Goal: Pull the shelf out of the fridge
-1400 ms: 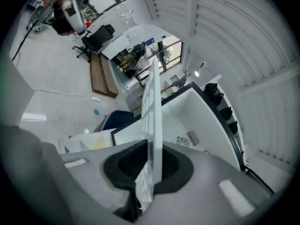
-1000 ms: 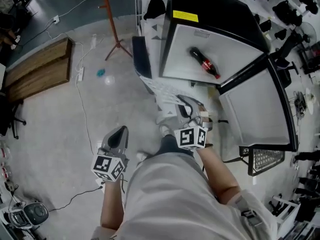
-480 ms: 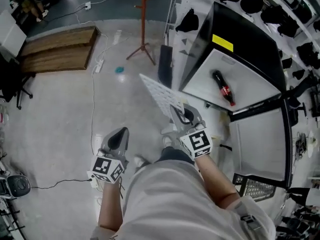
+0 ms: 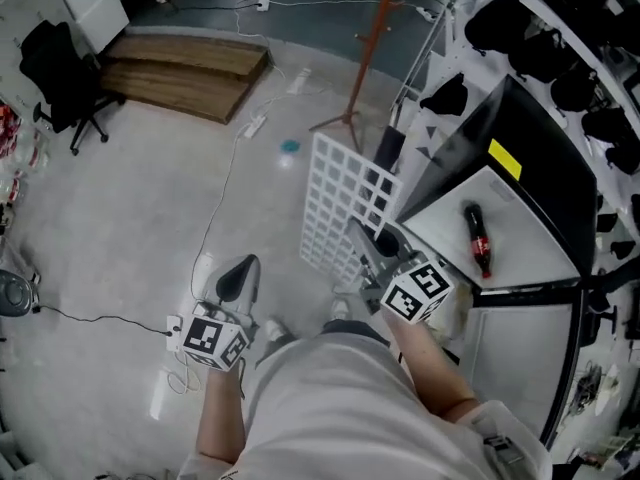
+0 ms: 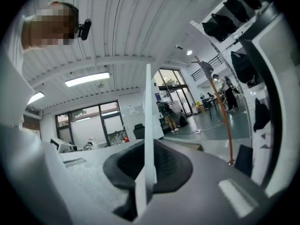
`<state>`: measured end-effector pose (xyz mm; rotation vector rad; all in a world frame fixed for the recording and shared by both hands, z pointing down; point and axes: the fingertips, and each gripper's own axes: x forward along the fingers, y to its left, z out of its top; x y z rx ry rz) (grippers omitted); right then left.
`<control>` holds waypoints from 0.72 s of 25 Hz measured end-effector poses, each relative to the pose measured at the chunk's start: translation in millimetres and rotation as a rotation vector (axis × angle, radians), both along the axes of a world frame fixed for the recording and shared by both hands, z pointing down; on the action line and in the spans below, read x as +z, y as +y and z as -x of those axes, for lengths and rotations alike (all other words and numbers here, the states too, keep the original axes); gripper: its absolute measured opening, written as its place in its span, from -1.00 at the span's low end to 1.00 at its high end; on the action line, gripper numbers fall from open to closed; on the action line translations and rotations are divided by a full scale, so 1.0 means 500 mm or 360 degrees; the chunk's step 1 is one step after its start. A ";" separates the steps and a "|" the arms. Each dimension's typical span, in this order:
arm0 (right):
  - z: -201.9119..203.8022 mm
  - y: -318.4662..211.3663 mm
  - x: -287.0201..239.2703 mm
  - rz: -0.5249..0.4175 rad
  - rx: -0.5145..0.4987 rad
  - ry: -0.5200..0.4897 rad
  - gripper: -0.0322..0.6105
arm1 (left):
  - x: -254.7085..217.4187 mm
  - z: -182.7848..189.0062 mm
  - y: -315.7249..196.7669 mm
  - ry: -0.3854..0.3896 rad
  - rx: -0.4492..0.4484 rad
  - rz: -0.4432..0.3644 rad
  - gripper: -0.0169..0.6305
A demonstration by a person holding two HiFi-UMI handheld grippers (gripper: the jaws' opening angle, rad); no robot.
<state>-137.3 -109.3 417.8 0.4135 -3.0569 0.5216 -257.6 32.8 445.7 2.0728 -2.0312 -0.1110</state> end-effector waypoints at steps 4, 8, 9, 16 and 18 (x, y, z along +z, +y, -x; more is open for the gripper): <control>0.044 0.012 -0.016 0.0167 -0.0177 -0.0118 -0.81 | -0.015 0.025 0.030 -0.0019 -0.0135 -0.0009 -0.92; 0.087 0.033 -0.021 0.0204 -0.0325 -0.0150 -0.81 | -0.031 0.056 0.066 -0.0039 -0.0274 -0.0020 -0.92; 0.096 0.039 -0.022 0.0203 -0.0350 -0.0156 -0.81 | -0.035 0.062 0.075 -0.0041 -0.0304 -0.0023 -0.92; 0.146 0.078 -0.034 0.0210 -0.0481 -0.0162 -0.82 | -0.051 0.096 0.130 -0.0057 -0.0452 -0.0022 -0.92; 0.152 0.083 -0.033 0.0202 -0.0503 -0.0157 -0.82 | -0.050 0.100 0.137 -0.0060 -0.0479 -0.0021 -0.92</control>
